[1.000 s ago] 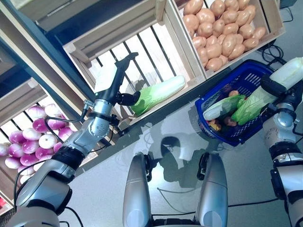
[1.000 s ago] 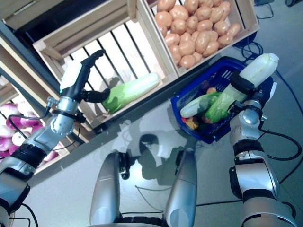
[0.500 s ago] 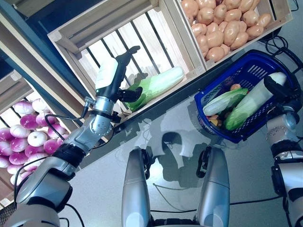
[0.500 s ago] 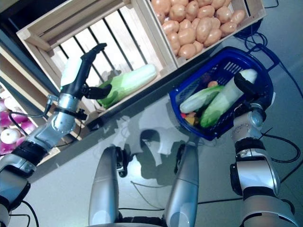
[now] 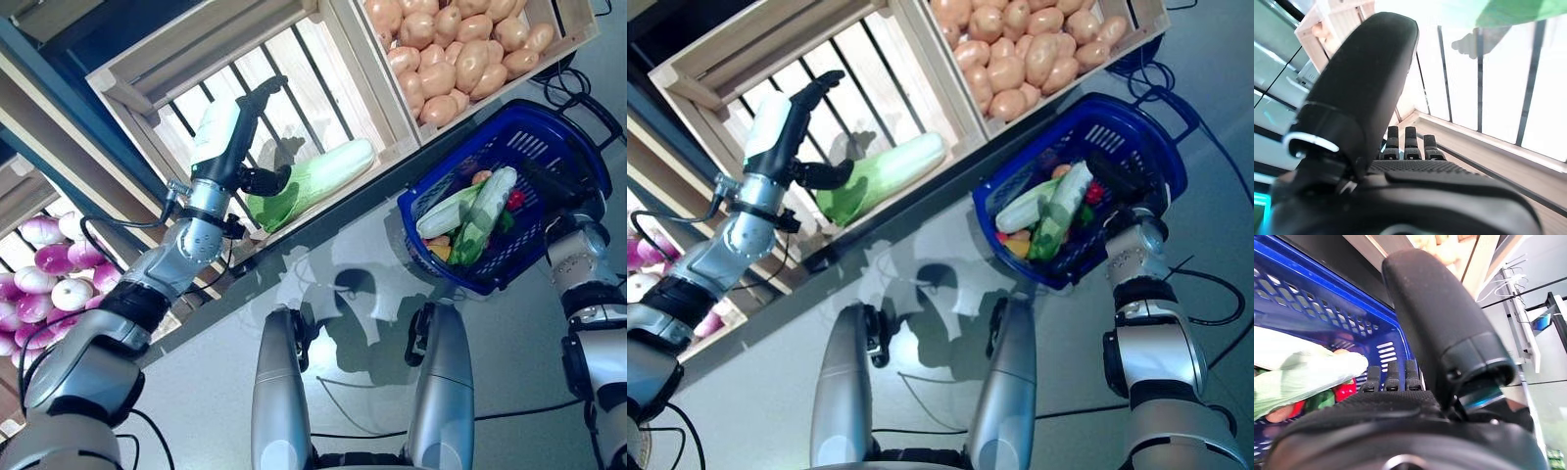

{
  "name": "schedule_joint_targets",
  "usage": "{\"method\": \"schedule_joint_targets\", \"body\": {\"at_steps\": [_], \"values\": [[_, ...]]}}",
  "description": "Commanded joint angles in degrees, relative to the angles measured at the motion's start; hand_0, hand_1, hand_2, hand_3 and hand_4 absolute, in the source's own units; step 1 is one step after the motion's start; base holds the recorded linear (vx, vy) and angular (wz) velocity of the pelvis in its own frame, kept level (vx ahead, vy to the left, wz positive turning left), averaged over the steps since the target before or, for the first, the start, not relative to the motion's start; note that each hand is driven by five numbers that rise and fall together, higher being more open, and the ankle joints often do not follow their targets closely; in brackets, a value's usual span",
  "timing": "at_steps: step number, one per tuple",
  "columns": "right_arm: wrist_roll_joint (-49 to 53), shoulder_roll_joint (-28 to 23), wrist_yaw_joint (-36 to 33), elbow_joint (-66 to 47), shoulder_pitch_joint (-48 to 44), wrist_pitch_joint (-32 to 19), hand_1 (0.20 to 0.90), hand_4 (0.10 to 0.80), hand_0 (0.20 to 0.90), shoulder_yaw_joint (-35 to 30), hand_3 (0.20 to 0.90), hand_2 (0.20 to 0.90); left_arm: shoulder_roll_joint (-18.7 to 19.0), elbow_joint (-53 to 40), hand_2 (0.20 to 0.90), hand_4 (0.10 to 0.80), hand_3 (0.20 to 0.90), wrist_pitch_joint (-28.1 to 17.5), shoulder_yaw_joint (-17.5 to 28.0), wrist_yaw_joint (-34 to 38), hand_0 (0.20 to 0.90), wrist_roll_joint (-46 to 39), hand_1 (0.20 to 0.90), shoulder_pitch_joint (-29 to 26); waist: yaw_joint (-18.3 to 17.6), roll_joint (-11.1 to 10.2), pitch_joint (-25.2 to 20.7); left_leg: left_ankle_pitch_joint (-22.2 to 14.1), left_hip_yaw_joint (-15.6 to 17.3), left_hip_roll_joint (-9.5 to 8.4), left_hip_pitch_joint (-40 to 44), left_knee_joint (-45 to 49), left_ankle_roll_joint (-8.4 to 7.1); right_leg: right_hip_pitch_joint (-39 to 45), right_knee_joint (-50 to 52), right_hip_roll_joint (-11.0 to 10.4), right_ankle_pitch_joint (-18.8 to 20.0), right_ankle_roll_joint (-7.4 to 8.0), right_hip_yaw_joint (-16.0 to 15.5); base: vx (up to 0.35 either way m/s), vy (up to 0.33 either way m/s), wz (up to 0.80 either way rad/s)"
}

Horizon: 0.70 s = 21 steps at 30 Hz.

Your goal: Put vegetables into the basket

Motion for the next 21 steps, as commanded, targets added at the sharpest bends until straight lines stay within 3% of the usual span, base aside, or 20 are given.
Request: {"method": "schedule_joint_targets", "body": {"at_steps": [1, 13, 21], "values": [[-0.54, -4.93, 4.12, 0.48, -2.78, -3.91, 0.9, 0.8, 0.9, 0.51, 0.9, 0.9, 3.97, 0.66, 0.9, 0.8, 0.9, -0.4, -0.29, -1.24, 0.9, -4.13, 0.9, -6.08, 0.35, -0.42, -5.26, -3.14, 1.04, 0.32, 5.27, -4.96, 1.13, 6.02, -7.83, -0.97, 2.67, -0.73, -0.95, 0.0, 0.0, 0.0], [0.02, -4.51, 3.1, 0.5, -3.22, -3.18, 0.9, 0.8, 0.9, 0.79, 0.9, 0.9, 3.19, 7.05, 0.9, 0.8, 0.9, 2.72, -2.45, -14.03, 0.9, -11.27, 0.9, -10.24, -0.73, -0.15, -4.05, -2.36, 1.85, 0.93, 4.56, -5.85, 1.06, 5.17, -9.17, -1.06, 4.16, -0.18, -0.58, -0.011, 0.009, -0.02], [0.46, -4.56, 3.11, 0.64, -4.51, -3.66, 0.9, 0.8, 0.9, 2.09, 0.9, 0.9, 1.8, 11.47, 0.9, 0.8, 0.9, 3.65, -4.53, -18.34, 0.9, -12.82, 0.9, -12.66, -1.4, -0.18, -3.12, -2.11, 2.27, 1.22, 4.04, -6.04, 0.8, 4.73, -10.0, -1.06, 5.08, 0.14, -0.16, -0.011, 0.011, -0.01]]}}
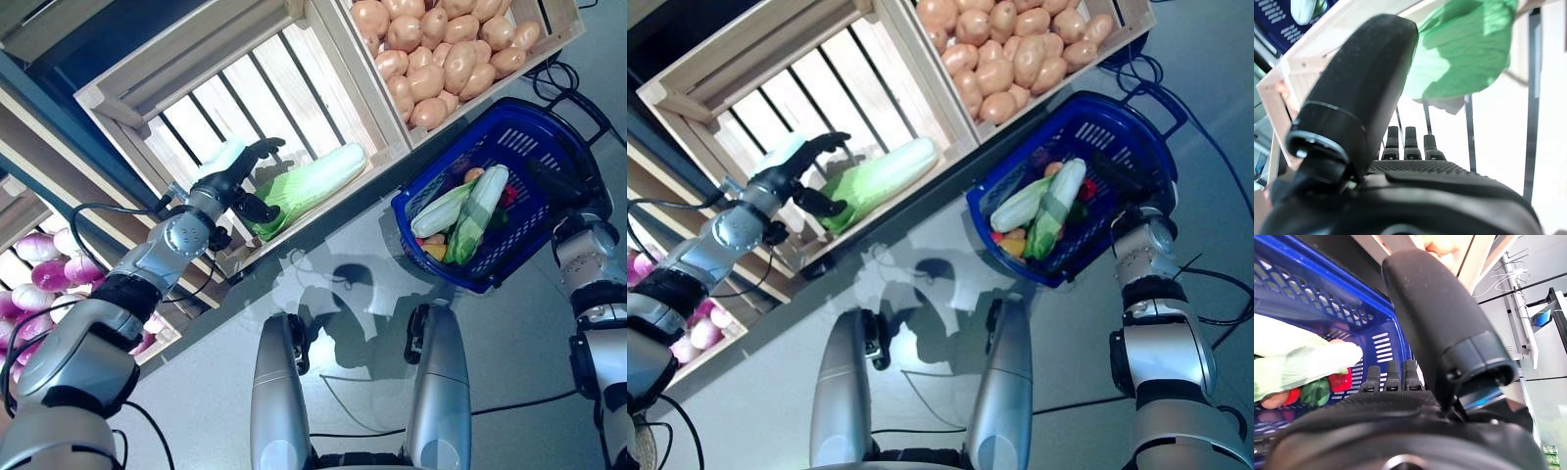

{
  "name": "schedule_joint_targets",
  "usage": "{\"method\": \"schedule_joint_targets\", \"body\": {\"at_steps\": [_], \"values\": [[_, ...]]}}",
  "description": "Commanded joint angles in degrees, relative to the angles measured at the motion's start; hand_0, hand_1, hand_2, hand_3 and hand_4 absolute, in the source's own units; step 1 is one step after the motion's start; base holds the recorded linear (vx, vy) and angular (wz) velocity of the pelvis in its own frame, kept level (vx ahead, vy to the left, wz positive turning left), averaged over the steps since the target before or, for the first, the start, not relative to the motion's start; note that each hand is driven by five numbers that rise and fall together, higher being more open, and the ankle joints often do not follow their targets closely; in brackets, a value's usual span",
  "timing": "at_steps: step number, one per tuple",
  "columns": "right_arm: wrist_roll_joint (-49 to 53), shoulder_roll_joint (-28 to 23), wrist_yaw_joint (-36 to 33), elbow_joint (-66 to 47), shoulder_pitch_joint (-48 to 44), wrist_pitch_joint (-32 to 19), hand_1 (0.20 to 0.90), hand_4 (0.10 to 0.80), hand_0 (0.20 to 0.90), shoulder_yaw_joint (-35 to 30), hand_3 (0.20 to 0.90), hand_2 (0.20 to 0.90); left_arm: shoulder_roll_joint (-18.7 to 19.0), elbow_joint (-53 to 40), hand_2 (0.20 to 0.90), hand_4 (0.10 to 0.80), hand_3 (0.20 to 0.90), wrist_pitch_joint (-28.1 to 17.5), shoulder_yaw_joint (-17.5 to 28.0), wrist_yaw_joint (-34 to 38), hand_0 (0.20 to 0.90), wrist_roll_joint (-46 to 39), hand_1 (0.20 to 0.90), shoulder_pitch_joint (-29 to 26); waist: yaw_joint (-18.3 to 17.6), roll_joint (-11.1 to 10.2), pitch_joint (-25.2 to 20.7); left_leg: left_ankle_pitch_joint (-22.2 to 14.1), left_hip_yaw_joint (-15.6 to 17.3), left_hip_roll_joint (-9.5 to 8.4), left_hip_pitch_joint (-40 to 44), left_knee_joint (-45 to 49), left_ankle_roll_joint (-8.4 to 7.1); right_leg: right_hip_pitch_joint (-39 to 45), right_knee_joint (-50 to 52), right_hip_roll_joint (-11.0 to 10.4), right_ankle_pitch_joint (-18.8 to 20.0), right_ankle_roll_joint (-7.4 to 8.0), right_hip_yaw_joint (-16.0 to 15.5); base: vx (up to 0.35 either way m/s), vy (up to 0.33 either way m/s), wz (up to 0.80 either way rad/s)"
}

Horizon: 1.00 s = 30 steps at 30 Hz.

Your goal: Put vegetables into the basket

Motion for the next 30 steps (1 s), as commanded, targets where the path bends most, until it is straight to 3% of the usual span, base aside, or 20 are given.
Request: {"method": "schedule_joint_targets", "body": {"at_steps": [1, 7, 18, 23, 29, 30], "values": [[0.3, -2.6, 2.1, -0.33, -4.46, -3.99, 0.9, 0.8, 0.9, 0.69, 0.9, 0.9, 0.4, 2.35, 0.9, 0.8, 0.9, -0.36, 1.55, 0.24, 0.9, -4.0, 0.9, -8.61, -0.34, -0.21, -2.87, -1.83, 0.64, 0.73, 2.06, -3.63, 0.44, 3.19, -6.71, -1.6, 4.24, -0.73, -0.35, -0.06, 0.03, -0.01], [-0.15, -1.73, 2.0, -0.02, -6.49, -2.97, 0.9, 0.8, 0.9, 2.07, 0.9, 0.9, -2.89, 8.93, 0.9, 0.8, 0.9, 4.1, -0.19, -5.75, 0.9, -6.93, 0.9, -12.74, -1.1, -0.9, -1.8, -1.86, 0.9, 1.42, -0.17, -2.13, 0.48, 0.99, -5.88, -1.55, 4.86, -0.24, -0.22, -0.06, 0.018, -0.06], [0.99, -0.89, 0.82, 0.12, -8.32, -3.08, 0.9, 0.8, 0.9, 3.79, 0.9, 0.9, -6.65, 16.52, 0.9, 0.8, 0.9, 14.81, -5.0, -14.63, 0.9, -5.02, 0.9, -15.59, -2.25, -1.32, -0.56, -1.65, 1.68, 2.39, -1.45, -1.79, 0.23, 0.11, -6.68, -1.44, 5.97, 0.38, -0.09, -0.024, 0.007, -0.03], [1.48, -0.74, 0.54, 0.49, -8.8, -3.08, 0.9, 0.8, 0.9, 4.17, 0.9, 0.9, -7.85, 17.98, 0.9, 0.8, 0.9, 16.39, -5.99, -15.31, 0.9, -5.45, 0.9, -16.55, -2.44, -1.36, -0.14, -1.83, 1.8, 2.51, -2.56, -1.08, 0.32, -0.83, -6.66, -1.6, 6.37, 0.57, 0.04, -0.023, 0.019, -0.06], [2.58, -0.2, 0.69, 0.54, -8.76, -3.68, 0.9, 0.8, 0.9, 3.82, 0.9, 0.9, -9.17, 20.61, 0.9, 0.8, 0.9, 18.13, -5.36, -11.13, 0.9, -3.83, 0.9, -17.14, -2.57, -1.72, -0.12, -2.33, 1.88, 2.77, -3.98, 0.12, 0.25, -1.99, -6.29, -1.86, 6.39, 0.69, 0.19, -0.002, 0.006, -0.02], [2.56, -0.1, 0.63, 0.61, -8.98, -3.78, 0.9, 0.8, 0.9, 3.83, 0.9, 0.9, -9.33, 21.33, 0.444, 0.496, 0.444, 17.65, -5.31, -9.63, 0.444, -3.37, 0.444, -17.41, -2.56, -1.8, -0.12, -2.43, 1.83, 2.74, -4.28, 0.4, 0.27, -2.26, -6.09, -1.85, 6.35, 0.66, 0.24, 0.0, 0.0, 0.0]]}}
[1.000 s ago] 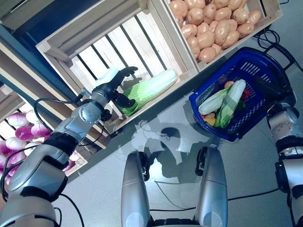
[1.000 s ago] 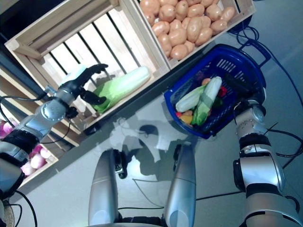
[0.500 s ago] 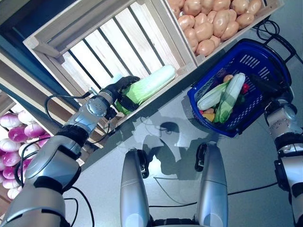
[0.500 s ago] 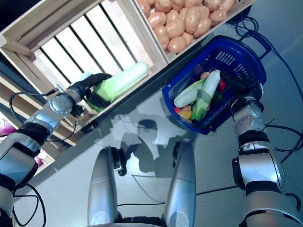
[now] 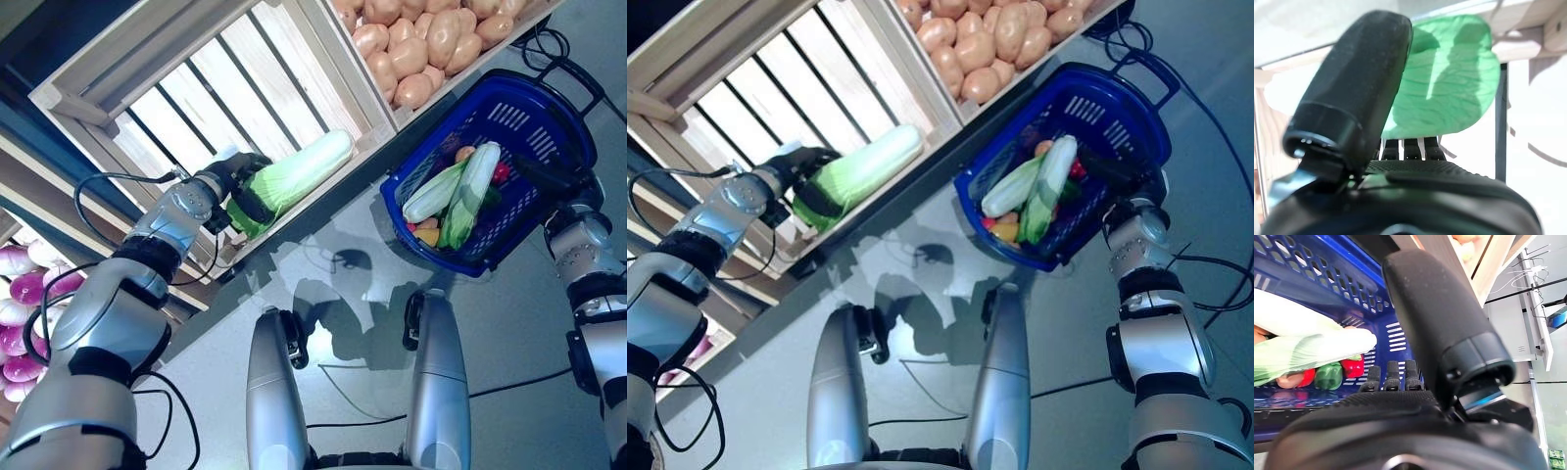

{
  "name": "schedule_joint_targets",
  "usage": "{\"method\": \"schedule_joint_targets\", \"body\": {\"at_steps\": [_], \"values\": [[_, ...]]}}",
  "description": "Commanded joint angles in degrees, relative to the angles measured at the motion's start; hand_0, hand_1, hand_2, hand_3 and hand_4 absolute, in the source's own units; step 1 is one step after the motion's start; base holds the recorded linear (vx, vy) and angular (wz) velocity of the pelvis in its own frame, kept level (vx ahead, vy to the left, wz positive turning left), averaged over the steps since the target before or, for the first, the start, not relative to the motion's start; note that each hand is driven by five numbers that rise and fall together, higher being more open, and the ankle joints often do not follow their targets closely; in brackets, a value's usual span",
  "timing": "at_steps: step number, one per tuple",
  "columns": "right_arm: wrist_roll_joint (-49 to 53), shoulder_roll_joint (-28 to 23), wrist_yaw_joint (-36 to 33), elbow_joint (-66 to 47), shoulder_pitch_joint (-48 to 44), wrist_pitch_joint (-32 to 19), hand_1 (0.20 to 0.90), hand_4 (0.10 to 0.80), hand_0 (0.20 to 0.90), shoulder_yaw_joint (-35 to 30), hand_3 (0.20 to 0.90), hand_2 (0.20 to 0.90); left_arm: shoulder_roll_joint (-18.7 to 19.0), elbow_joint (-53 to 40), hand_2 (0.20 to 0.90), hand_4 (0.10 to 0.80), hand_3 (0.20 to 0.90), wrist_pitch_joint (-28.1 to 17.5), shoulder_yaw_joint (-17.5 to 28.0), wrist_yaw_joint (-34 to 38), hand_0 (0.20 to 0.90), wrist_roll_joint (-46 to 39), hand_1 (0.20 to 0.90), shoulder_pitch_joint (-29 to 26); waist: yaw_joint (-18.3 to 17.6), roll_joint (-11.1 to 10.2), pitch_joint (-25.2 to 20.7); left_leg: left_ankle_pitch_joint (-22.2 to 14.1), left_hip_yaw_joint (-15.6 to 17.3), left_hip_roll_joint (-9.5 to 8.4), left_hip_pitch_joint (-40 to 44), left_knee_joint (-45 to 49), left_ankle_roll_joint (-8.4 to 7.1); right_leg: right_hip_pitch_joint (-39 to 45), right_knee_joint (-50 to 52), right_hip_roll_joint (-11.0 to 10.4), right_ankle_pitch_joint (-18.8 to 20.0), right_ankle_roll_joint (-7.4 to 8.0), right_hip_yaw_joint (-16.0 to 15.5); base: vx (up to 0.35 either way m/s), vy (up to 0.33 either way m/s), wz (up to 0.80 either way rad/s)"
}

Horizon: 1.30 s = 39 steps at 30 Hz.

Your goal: Put vegetables into the basket

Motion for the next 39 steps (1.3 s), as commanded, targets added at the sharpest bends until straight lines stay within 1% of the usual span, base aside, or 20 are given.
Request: {"method": "schedule_joint_targets", "body": {"at_steps": [1, 7, 9, 10, 14, 16, 18, 21, 25, 26, 28, 31, 32, 33, 34, 35, 36, 37, 39], "values": [[2.34, -0.12, 0.53, 0.35, -6.48, -4.39, 0.9, 0.8, 0.9, -1.04, 0.9, 0.9, -1.49, 4.02, 0.3, 0.4, 0.3, -0.39, -2.09, 3.87, 0.3, 2.3, 0.3, -3.15, -1.08, -1.78, -0.17, -2.02, 0.37, 0.81, -0.26, -1.2, -0.34, 2.93, -6.12, -3.7, 4.85, 0.64, -1.19, 0.0, 0.0, 0.0], [2.89, 0.17, -0.06, -0.43, -6.2, -5.28, 0.9, 0.8, 0.9, -0.82, 0.9, 0.9, -1.76, 4.23, 0.3, 0.4, 0.3, -3.32, -1.45, 7.87, 0.3, 2.03, 0.3, -3.33, -0.99, -2.1, -0.18, -1.82, 0.25, 0.75, 0.28, -1.87, -0.3, 3.35, -6.48, -3.52, 4.8, 0.38, -1.36, 0.0, 0.0, 0.0], [2.91, 0.18, 0.09, -0.57, -6.06, -5.36, 0.9, 0.8, 0.9, -0.87, 0.9, 0.9, -1.77, 4.09, 0.3, 0.4, 0.3, -3.5, -1.25, 8.09, 0.3, 1.5, 0.3, -3.16, -0.98, -2.14, -0.18, -1.71, 0.26, 0.74, 0.66, -2.25, -0.34, 3.67, -6.7, -3.46, 4.79, 0.36, -1.41, 0.0, 0.0, 0.0], [2.81, 0.3, 0.4, -0.79, -5.61, -5.44, 0.9, 0.8, 0.9, -1.09, 0.9, 0.9, -1.68, 3.86, 0.3, 0.4, 0.3, -4.17, -0.42, 7.9, 0.3, 0.24, 0.3, -2.65, -0.9, -2.16, -0.19, -1.43, 0.3, 0.62, 1.68, -3.15, -0.36, 4.59, -7.27, -3.33, 4.86, 0.26, -1.5, 0.0, 0.0, 0.0], [2.99, 0.84, 1.21, -1.23, -4.51, -5.41, 0.9, 0.8, 0.9, -1.46, 0.9, 0.9, -1.51, 3.4, 0.3, 0.4, 0.3, -4.88, 0.73, 7.41, 0.3, 0.34, 0.3, -1.52, -0.74, -2.19, -0.36, -0.68, 0.5, 0.45, 4.11, -5.45, -0.39, 6.91, -8.85, -3.19, 5.08, 0.07, -1.87, 0.028, -0.014, 0.0], [3.9, 1.36, 1.96, -1.49, -3.77, -5.25, 0.9, 0.8, 0.9, -1.33, 0.9, 0.9, -0.96, 3.23, 0.3, 0.4, 0.3, -6.18, 1.03, 6.92, 0.3, -0.17, 0.3, -0.16, -0.63, -2.12, -1.77, 0.79, 1.25, 0.37, 7.52, -9.65, -0.65, 10.21, -11.94, -2.79, 5.64, -0.02, -2.3, 0.069, 0.004, -0.04], [4.07, 1.48, 2.4, -1.75, -3.41, -5.05, 0.9, 0.8, 0.9, -1.35, 0.9, 0.9, -0.7, 3.19, 0.3, 0.4, 0.3, -6.75, 1.46, 6.78, 0.3, -1.07, 0.3, 0.34, -0.67, -2.12, -2.38, 1.46, 1.75, 0.39, 9.0, -11.39, -0.68, 11.67, -13.27, -2.64, 5.93, -0.07, -2.55, 0.049, 0.016, -0.07], [5.04, 2.22, 4.28, -2.29, -2.2, -5.05, 0.9, 0.8, 0.9, -1.7, 0.9, 0.9, -0.55, 2.99, 0.3, 0.4, 0.3, -8.55, 2.85, 6.99, 0.3, -2.48, 0.3, 1.79, -0.69, -2.15, -3.93, 3.01, 2.77, 0.37, 12.48, -15.36, -0.6, 14.91, -16.14, -2.59, 6.63, -0.3, -3.23, 0.045, 0.024, -0.03], [6.26, 3.76, 6.46, -5.76, 1.52, -5.32, 0.9, 0.8, 0.9, -2.72, 0.9, 0.9, 0.36, 0.54, 0.3, 0.4, 0.3, -10.43, 5.12, 6.2, 0.3, -5.24, 0.3, 4.96, -0.54, -2.37, -6.89, 5.37, 4.0, -0.16, 18.34, -21.8, -0.54, 20.61, -21.14, -2.33, 7.68, -0.55, -4.38, 0.042, 0.014, -0.04], [6.74, 4.38, 6.97, -7.63, 3.06, -5.59, 0.9, 0.8, 0.9, -3.17, 0.9, 0.9, 0.7, -0.57, 0.3, 0.4, 0.3, -11.2, 5.99, 6.02, 0.3, -5.93, 0.3, 6.23, -0.53, -2.63, -7.81, 7.9, 4.65, -0.37, 19.75, -24.71, -0.07, 22.03, -23.67, -2.19, 9.6, -1.16, -5.01, -0.018, 0.0, -0.08], [6.97, 6.06, 6.69, -12.25, 6.4, -6.19, 0.9, 0.8, 0.9, -3.71, 0.9, 0.9, 0.77, -3.48, 0.3, 0.4, 0.3, -11.63, 8.02, 6.3, 0.3, -6.68, 0.3, 8.84, -0.4, -3.11, -9.36, 9.29, 5.18, -0.81, 23.38, -28.57, 0.07, 25.76, -27.17, -1.85, 10.39, -1.29, -5.71, 0.035, -0.009, -0.06], [6.25, 7.68, 5.67, -16.62, 9.3, -6.82, 0.9, 0.8, 0.9, -4.23, 0.9, 0.9, 0.83, -6.75, 0.3, 0.4, 0.3, -12.05, 10.16, 6.82, 0.3, -7.48, 0.3, 11.61, -0.24, -3.46, -10.64, 10.77, 5.45, -1.33, 26.96, -32.61, 0.23, 29.27, -30.62, -1.49, 11.24, -1.38, -6.29, 0.061, -0.015, 0.0], [5.09, 9.68, 3.23, -22.01, 12.64, -8.26, 0.9, 0.8, 0.9, -4.53, 0.9, 0.9, 0.45, -11.06, 0.3, 0.4, 0.3, -11.89, 12.78, 7.44, 0.3, -7.41, 0.3, 15.17, 0.04, -3.73, -12.14, 12.2, 5.62, -1.9, 30.4, -36.37, 0.45, 33.02, -34.73, -0.7, 12.25, -1.51, -6.84, 0.1, -0.036, 0.05], [4.25, 10.7, 1.8, -24.11, 14.2, -8.77, 0.9, 0.8, 0.9, -4.66, 0.9, 0.9, 0.16, -12.95, 0.3, 0.4, 0.3, -11.84, 13.91, 7.61, 0.3, -7.34, 0.3, 16.94, 0.08, -3.81, -12.93, 12.96, 5.77, -2.11, 32.51, -38.63, 0.58, 35.21, -37.18, -0.16, 12.82, -1.53, -7.06, 0.1, -0.038, 0.03], [3.93, 10.95, 1.31, -24.57, 14.57, -8.84, 0.9, 0.8, 0.9, -4.68, 0.9, 0.9, 0.1, -13.34, 0.3, 0.4, 0.3, -11.79, 14.15, 7.6, 0.3, -7.28, 0.3, 17.37, 0.06, -3.83, -13.02, 13.19, 5.82, -2.16, 33.14, -39.24, 0.59, 35.84, -37.79, -0.03, 12.99, -1.54, -7.13, 0.125, -0.038, -0.01], [1.41, 12.85, -3.04, -27.62, 16.76, -9.02, 0.9, 0.8, 0.9, -4.25, 0.9, 0.9, -0.68, -16.25, 0.3, 0.4, 0.3, -11.58, 15.57, 7.65, 0.3, -6.84, 0.3, 20.21, 0.29, -3.96, -14.86, 14.68, 6.43, -2.9, 36.92, -43.41, 0.85, 39.82, -42.39, 0.98, 14.15, -1.39, -7.64, 0.102, -0.026, 0.03], [1.01, 13.07, -3.53, -28.04, 17.07, -8.88, 0.9, 0.8, 0.9, -4.16, 0.9, 0.9, -0.75, -16.64, 0.3, 0.4, 0.3, -11.52, 15.76, 7.65, 0.3, -6.86, 0.3, 20.67, 0.29, -3.99, -15.0, 14.94, 6.5, -3.04, 37.56, -44.03, 0.9, 40.46, -43.02, 1.11, 14.37, -1.36, -7.7, 0.184, -0.02, 0.07], [-0.37, 14.53, -6.82, -30.58, 18.15, -7.47, 0.9, 0.8, 0.9, -3.4, 0.9, 0.9, -1.57, -18.54, 0.3, 0.4, 0.3, -11.21, 16.3, 7.71, 0.3, -7.14, 0.3, 22.58, 0.55, -4.11, -16.73, 16.13, 6.75, -4.07, 40.82, -47.79, 1.14, 44.24, -47.45, 1.81, 15.42, -1.2, -8.13, 0.13, 0.008, 0.08], [-1.95, 15.48, -10.65, -31.78, 18.74, -6.7, 0.9, 0.8, 0.9, -3.07, 0.9, 0.9, -2.85, -19.59, 0.3, 0.4, 0.3, -11.12, 16.81, 7.8, 0.3, -7.35, 0.3, 24.1, 0.67, -4.16, -18.45, 17.35, 7.42, -4.79, 44.17, -51.65, 1.36, 47.85, -51.53, 2.44, 16.44, -1.02, -8.51, 0.167, 0.028, 0.07]]}}
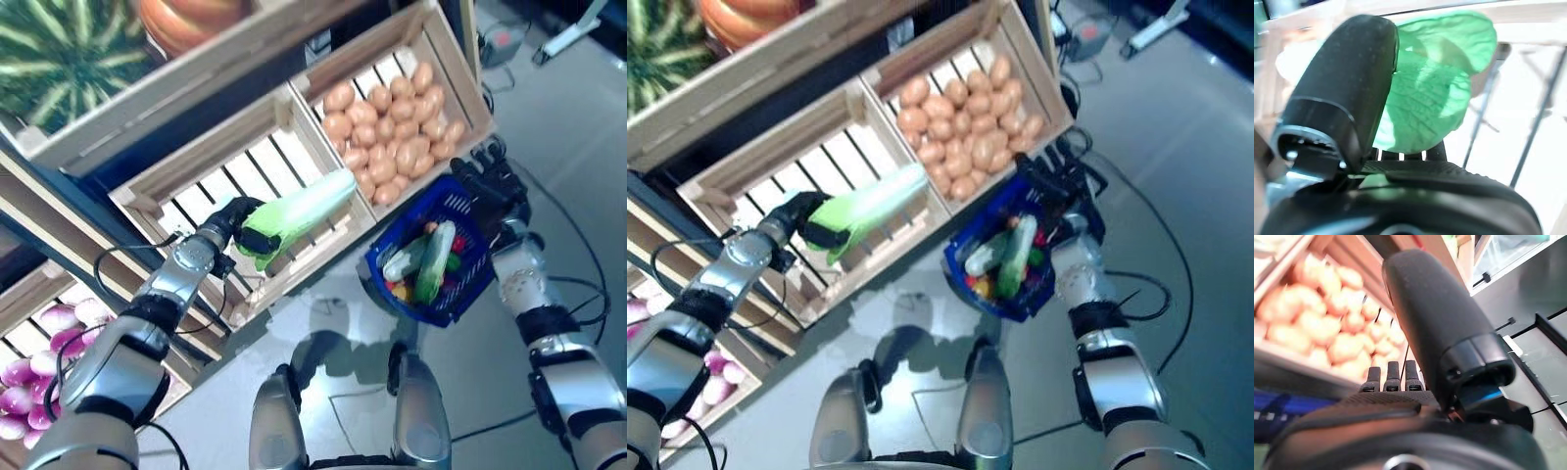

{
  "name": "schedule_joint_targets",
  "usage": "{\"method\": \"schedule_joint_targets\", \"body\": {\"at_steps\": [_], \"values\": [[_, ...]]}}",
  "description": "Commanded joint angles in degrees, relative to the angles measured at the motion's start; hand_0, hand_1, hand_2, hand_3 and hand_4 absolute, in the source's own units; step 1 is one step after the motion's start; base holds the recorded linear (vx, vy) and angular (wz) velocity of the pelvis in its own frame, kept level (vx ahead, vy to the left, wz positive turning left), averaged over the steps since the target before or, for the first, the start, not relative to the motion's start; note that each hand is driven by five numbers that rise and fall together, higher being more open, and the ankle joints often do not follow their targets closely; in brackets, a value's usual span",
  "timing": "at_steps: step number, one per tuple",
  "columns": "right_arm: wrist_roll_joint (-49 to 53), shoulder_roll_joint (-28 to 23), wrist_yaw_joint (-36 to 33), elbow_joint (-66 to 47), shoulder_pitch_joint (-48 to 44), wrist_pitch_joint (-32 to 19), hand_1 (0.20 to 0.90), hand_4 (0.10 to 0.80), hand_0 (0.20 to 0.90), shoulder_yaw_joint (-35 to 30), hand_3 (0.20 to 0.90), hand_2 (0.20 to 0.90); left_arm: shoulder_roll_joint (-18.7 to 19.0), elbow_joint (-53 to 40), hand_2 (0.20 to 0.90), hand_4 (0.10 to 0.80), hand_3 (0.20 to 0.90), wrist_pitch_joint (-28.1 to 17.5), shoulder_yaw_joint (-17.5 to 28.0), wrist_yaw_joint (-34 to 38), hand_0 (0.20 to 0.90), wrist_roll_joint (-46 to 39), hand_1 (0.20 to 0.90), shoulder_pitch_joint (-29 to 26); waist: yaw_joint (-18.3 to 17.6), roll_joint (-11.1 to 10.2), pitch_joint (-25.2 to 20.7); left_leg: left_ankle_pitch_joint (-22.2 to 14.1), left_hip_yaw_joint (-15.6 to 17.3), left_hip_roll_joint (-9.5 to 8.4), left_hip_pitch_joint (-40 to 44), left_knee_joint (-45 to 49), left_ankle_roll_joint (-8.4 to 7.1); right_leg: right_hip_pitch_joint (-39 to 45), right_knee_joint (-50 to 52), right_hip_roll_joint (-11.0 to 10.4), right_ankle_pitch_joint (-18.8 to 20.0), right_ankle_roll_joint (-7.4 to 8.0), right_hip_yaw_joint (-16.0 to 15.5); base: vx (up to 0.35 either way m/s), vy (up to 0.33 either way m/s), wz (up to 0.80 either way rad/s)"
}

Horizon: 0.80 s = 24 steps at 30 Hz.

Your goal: Put vegetables into the basket

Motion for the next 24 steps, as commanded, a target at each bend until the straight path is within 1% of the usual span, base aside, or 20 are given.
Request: {"method": "schedule_joint_targets", "body": {"at_steps": [1, 2, 4, 6, 7, 8, 11, 12, 14, 15, 18, 19, 24], "values": [[-4.31, 1.16, -6.47, -3.12, 2.36, -4.51, 0.9, 0.8, 0.9, 0.65, 0.9, 0.9, -2.57, -4.75, 0.3, 0.4, 0.3, -6.51, 3.29, 3.0, 0.3, -3.66, 0.3, 1.73, 0.3, 0.0, -14.93, 4.13, 0.48, -2.51, 2.76, -7.66, 3.12, 7.87, -12.52, 0.49, 5.54, -1.64, 0.4, 0.206, 0.046, 0.04], [-4.21, 1.93, -5.87, -4.8, 3.06, -3.95, 0.9, 0.8, 0.9, 0.84, 0.9, 0.9, -3.36, -6.0, 0.3, 0.4, 0.3, -6.36, 3.5, 3.2, 0.3, -3.67, 0.3, 3.14, 0.45, 0.08, -16.1, 4.69, 0.88, -2.87, 4.95, -10.17, 3.21, 10.1, -14.86, 1.0, 5.98, -1.41, 0.15, 0.183, 0.043, -0.03], [-3.18, 3.03, -4.4, -6.82, 3.96, -3.71, 0.9, 0.8, 0.9, 1.26, 0.9, 0.9, -4.18, -7.53, 0.3, 0.4, 0.3, -6.41, 3.68, 3.55, 0.3, -3.96, 0.3, 4.69, 0.68, 0.06, -17.43, 6.0, 0.97, -3.45, 6.65, -13.19, 3.25, 11.84, -17.6, 1.51, 7.07, -1.25, -0.04, 0.152, 0.041, -0.11], [0.03, 5.16, 2.34, -10.78, 6.45, -1.42, 0.9, 0.8, 0.9, 1.77, 0.9, 0.9, -5.82, -10.67, 0.3, 0.4, 0.3, -7.77, 5.16, 3.51, 0.3, -4.2, 0.3, 8.32, 1.13, 0.14, -19.18, 8.03, 0.82, -4.4, 9.95, -18.39, 3.18, 15.02, -22.37, 2.28, 9.09, -0.81, -0.08, 0.125, 0.052, -0.09], [0.05, 5.15, 2.39, -10.81, 6.56, -1.41, 0.9, 0.8, 0.9, 1.81, 0.9, 0.9, -5.82, -10.75, 0.3, 0.4, 0.3, -7.74, 5.21, 3.51, 0.3, -4.18, 0.3, 8.47, 1.11, 0.15, -19.18, 8.15, 0.84, -4.43, 10.19, -18.66, 3.18, 15.23, -22.59, 2.3, 9.19, -0.8, -0.1, 0.089, 0.045, -0.05], [-0.47, 5.8, 4.95, -12.93, 8.4, -1.17, 0.9, 0.8, 0.9, 2.3, 0.9, 0.9, -6.86, -13.12, 0.3, 0.4, 0.3, -8.06, 6.2, 3.07, 0.3, -3.99, 0.3, 10.54, 1.46, 0.07, -20.13, 9.16, 0.9, -4.77, 11.86, -21.85, 3.07, 16.81, -25.6, 2.55, 10.55, -0.42, -0.55, 0.076, 0.034, -0.04], [0.2, 6.34, 8.05, -14.29, 10.13, -0.29, 0.9, 0.8, 0.9, 2.35, 0.9, 0.9, -7.8, -16.17, 0.3, 0.4, 0.3, -8.7, 7.22, 2.84, 0.3, -4.05, 0.3, 12.57, 1.93, 0.01, -21.05, 10.15, 0.67, -5.37, 13.52, -25.2, 3.03, 18.46, -28.54, 2.88, 11.93, -0.07, -1.11, 0.071, 0.033, 0.01], [1.33, 6.9, 10.37, -14.51, 11.19, -0.02, 0.9, 0.8, 0.9, 2.24, 0.9, 0.9, -8.76, -18.27, 0.3, 0.4, 0.3, -9.01, 7.77, 2.67, 0.3, -3.73, 0.3, 13.75, 2.31, -0.12, -21.61, 10.41, 0.54, -5.72, 14.35, -26.76, 3.1, 19.32, -30.08, 3.13, 12.57, 0.1, -1.52, 0.05, 0.016, 0.06], [1.57, 7.12, 11.03, -14.59, 11.99, 0.7, 0.9, 0.8, 0.9, 2.08, 0.9, 0.9, -9.36, -19.49, 0.3, 0.4, 0.3, -9.41, 8.09, 2.38, 0.3, -3.8, 0.3, 14.41, 2.44, -0.19, -21.88, 10.64, 0.63, -5.86, 14.94, -27.8, 3.05, 19.83, -31.1, 3.3, 13.02, 0.15, -1.88, 0.049, 0.018, 0.04], [2.48, 7.54, 11.95, -14.29, 12.6, 1.85, 0.9, 0.8, 0.9, 2.01, 0.9, 0.9, -10.16, -21.47, 0.3, 0.4, 0.3, -9.26, 8.3, 2.54, 0.3, -3.4, 0.3, 15.0, 2.59, -0.17, -22.17, 10.83, 0.75, -5.94, 15.41, -28.94, 3.03, 19.99, -31.75, 3.55, 13.26, 0.17, -2.09, 0.045, 0.021, 0.04], [3.61, 8.13, 12.95, -13.67, 12.97, 3.37, 0.9, 0.8, 0.9, 2.04, 0.9, 0.9, -10.76, -22.76, 0.3, 0.4, 0.3, -9.53, 8.32, 2.55, 0.3, -2.8, 0.3, 15.23, 2.81, -0.13, -22.5, 10.84, 0.31, -6.15, 15.33, -29.61, 2.99, 19.92, -31.9, 3.79, 13.29, 0.18, -2.34, 0.022, 0.007, 0.05], [4.84, 8.63, 13.3, -12.99, 13.16, 4.91, 0.9, 0.8, 0.9, 2.35, 0.9, 0.9, -11.41, -24.03, 0.3, 0.4, 0.3, -9.49, 7.81, 2.86, 0.3, -2.63, 0.3, 14.86, 3.06, -0.24, -22.76, 10.59, -0.26, -6.43, 14.92, -29.61, 3.05, 19.96, -31.9, 3.97, 13.24, 0.16, -2.63, 0.017, -0.004, 0.04], [5.55, 9.16, 13.73, -12.41, 14.38, 6.38, 0.9, 0.8, 0.9, 3.13, 0.9, 0.9, -11.91, -25.9, 0.3, 0.4, 0.3, -9.16, 7.32, 3.23, 0.3, -3.0, 0.3, 14.83, 3.03, -0.46, -22.7, 10.28, 0.17, -6.37, 15.66, -29.61, 3.17, 20.63, -31.9, 3.97, 12.97, -0.05, -2.96, 0.035, -0.011, 0.13]]}}
